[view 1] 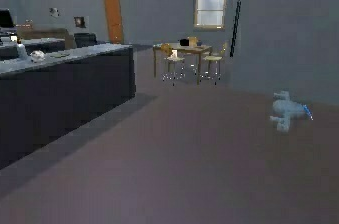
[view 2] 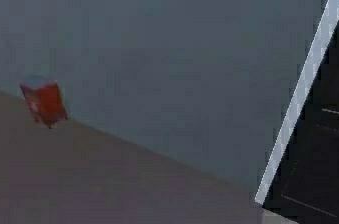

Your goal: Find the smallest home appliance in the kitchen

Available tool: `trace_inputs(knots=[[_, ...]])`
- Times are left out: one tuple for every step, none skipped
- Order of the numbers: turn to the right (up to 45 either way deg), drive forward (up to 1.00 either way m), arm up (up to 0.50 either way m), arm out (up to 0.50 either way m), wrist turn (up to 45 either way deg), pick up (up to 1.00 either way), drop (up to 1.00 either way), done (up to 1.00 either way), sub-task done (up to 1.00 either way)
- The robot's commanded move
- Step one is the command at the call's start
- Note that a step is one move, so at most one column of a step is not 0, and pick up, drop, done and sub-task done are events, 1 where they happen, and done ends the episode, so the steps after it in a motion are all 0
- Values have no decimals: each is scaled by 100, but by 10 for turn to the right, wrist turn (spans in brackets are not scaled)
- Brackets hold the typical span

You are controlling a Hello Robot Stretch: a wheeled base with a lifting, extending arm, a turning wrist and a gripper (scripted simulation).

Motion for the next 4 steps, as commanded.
trace_inputs(knots=[[0, 100, 0, 0, 0, 0, 0, 0, 0], [0, 100, 0, 0, 0, 0, 0, 0, 0], [-30, 0, 0, 0, 0, 0, 0, 0, 0], [0, 100, 0, 0, 0, 0, 0, 0, 0]])
